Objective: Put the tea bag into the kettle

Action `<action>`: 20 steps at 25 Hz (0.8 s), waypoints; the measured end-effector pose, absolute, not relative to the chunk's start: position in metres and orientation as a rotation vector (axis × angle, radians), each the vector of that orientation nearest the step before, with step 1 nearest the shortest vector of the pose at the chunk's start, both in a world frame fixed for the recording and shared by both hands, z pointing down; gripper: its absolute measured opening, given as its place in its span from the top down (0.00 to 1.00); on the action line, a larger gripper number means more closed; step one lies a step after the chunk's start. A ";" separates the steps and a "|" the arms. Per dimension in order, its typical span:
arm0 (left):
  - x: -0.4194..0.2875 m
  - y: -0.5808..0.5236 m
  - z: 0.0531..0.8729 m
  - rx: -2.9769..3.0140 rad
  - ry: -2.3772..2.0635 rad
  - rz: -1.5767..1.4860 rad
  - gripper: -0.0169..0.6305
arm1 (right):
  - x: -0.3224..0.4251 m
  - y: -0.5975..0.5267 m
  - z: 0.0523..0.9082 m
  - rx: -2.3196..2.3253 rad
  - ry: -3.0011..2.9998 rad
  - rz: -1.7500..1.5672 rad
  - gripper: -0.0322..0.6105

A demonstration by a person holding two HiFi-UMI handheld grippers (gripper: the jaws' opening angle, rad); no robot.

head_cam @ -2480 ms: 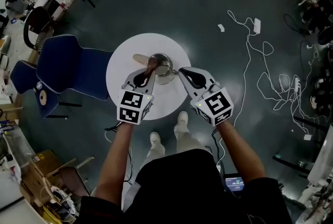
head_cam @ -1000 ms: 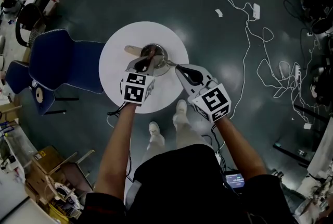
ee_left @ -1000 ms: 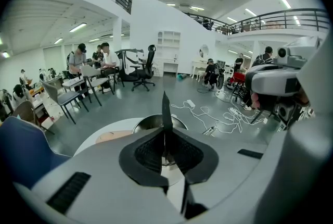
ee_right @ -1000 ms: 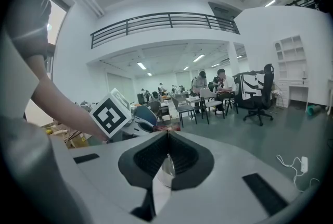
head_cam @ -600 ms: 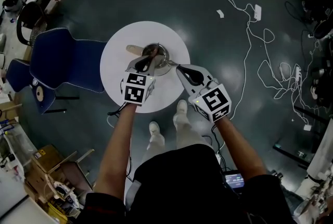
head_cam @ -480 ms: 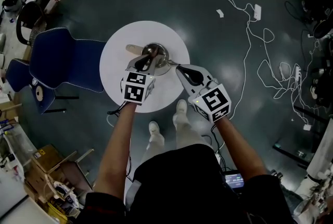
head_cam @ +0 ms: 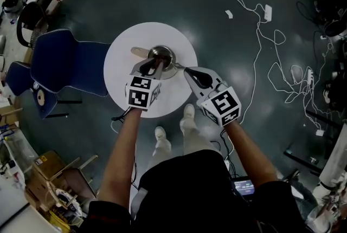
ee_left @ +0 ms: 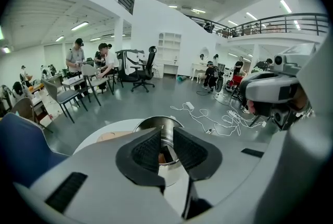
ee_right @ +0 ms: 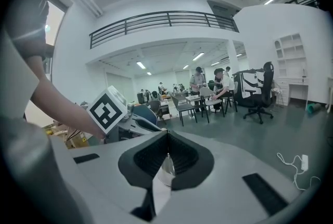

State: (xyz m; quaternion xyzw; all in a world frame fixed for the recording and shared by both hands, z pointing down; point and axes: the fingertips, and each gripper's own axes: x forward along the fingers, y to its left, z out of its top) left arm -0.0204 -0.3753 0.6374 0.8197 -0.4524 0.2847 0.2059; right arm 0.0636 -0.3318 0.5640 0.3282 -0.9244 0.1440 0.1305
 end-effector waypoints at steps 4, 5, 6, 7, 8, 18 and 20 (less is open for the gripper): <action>-0.024 -0.370 0.620 2.311 -1.265 0.756 0.88 | 0.058 -0.334 0.553 0.958 -2.696 0.397 0.92; -0.025 -0.368 0.616 2.317 -1.266 0.741 0.89 | 0.057 -0.334 0.551 0.959 -2.699 0.391 0.92; -0.027 -0.366 0.611 2.325 -1.268 0.729 0.89 | 0.056 -0.333 0.548 0.959 -2.702 0.384 0.92; -0.028 -0.363 0.606 2.336 -1.271 0.722 0.91 | 0.055 -0.332 0.546 0.960 -2.705 0.377 0.92; -0.030 -0.361 0.600 2.349 -1.276 0.718 0.91 | 0.053 -0.332 0.542 0.960 -2.708 0.368 0.92; -0.054 -0.333 0.534 2.463 -1.313 0.606 0.94 | 0.026 -0.319 0.501 0.958 -2.724 0.255 0.92; -0.059 -0.325 0.522 2.483 -1.322 0.579 0.94 | 0.020 -0.314 0.493 0.965 -2.728 0.236 0.92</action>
